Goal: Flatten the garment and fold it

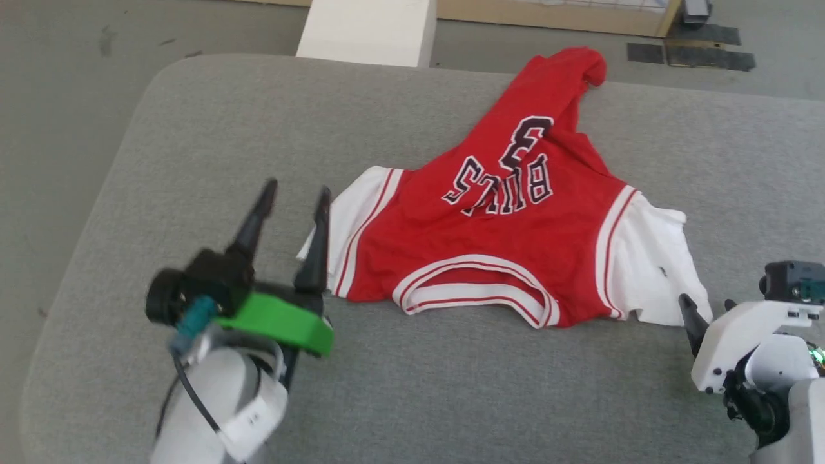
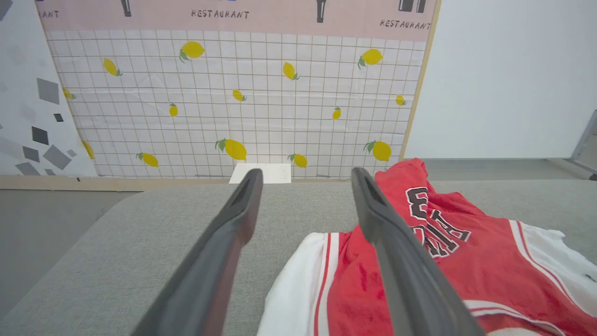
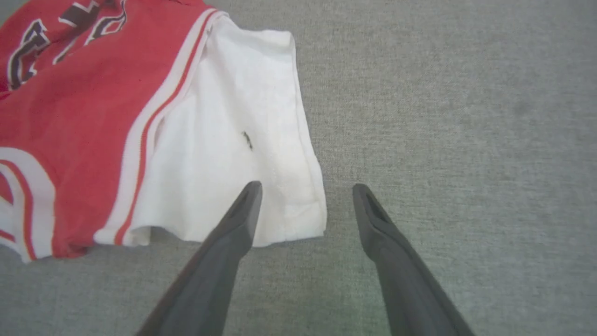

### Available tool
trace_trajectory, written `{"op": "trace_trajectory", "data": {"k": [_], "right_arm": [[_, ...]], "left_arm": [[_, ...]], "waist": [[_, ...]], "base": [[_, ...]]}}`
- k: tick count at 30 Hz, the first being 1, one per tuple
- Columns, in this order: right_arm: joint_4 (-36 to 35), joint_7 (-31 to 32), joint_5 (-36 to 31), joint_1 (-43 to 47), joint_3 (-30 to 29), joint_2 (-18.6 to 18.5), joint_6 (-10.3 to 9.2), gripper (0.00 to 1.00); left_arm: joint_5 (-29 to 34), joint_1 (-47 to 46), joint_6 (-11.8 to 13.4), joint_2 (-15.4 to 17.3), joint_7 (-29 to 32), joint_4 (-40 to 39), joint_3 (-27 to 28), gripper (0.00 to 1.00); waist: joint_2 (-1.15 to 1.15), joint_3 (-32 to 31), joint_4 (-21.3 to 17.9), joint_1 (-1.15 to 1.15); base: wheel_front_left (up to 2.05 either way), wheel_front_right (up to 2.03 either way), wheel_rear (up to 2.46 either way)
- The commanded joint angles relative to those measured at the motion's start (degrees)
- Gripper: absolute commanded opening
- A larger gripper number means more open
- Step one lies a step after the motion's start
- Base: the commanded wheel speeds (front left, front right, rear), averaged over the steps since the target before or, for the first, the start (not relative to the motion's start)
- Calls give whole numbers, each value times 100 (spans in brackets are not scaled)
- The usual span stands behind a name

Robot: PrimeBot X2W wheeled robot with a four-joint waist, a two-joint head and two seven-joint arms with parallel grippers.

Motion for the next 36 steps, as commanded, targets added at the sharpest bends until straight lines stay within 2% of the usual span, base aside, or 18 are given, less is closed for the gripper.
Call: {"op": "trace_trajectory", "data": {"k": [1, 4, 5, 6, 7, 14, 23, 28, 34, 35, 36], "right_arm": [[119, 171, 12, -142, -73, -14, -9, 100], [426, 580, -184, -304, -163, -29, -9, 100], [508, 672, -216, -316, -127, -24, -9, 87], [563, 731, -225, -319, -95, -21, -9, 37], [610, 776, -221, -317, -46, -17, -9, 0], [462, 754, -294, -126, 32, -208, -9, 0], [-161, 1220, 94, 485, 205, -1141, -9, 0], [-270, 1459, 195, 829, 155, -1677, -9, 0], [-87, 1232, 318, 1009, 169, -2068, -9, 0], [-58, 1067, 356, 983, 167, -2043, -9, 100], [-40, 921, 406, 952, 171, -1994, -9, 100]], "left_arm": [[133, 177, -63, -92, -26, -66, 72, 100], [360, 396, -227, -344, -26, -190, 243, 100], [406, 428, -271, -389, -26, -194, 278, 100], [427, 453, -298, -423, -26, -186, 315, 100], [450, 478, -331, -458, -26, -167, 360, 100], [498, 600, -482, -591, -27, -11, 583, 100], [499, 724, -572, -645, -27, 243, 591, 100], [449, 761, -585, -657, -27, 363, 534, 100], [325, 796, -589, -647, -27, 562, 431, 100], [293, 799, -589, -639, -27, 605, 399, 100], [262, 800, -589, -636, -27, 642, 375, 100]], "waist": [[19, 43, 131, 0], [19, 83, 265, 0], [19, 91, 291, 0], [19, 92, 305, 0], [19, 91, 319, 0], [19, -68, 252, 0], [19, -428, -21, 0], [19, -503, -78, 0], [19, -501, -92, 0], [19, -496, -99, 0], [19, -496, -103, 0]], "base": [[0, 0, 0], [0, 0, 0], [0, 0, 0], [0, 0, 0], [0, 0, 0], [0, 0, 0], [0, 0, 0], [0, 0, 0], [0, 0, 0], [0, 0, 0], [0, 0, 0]]}}
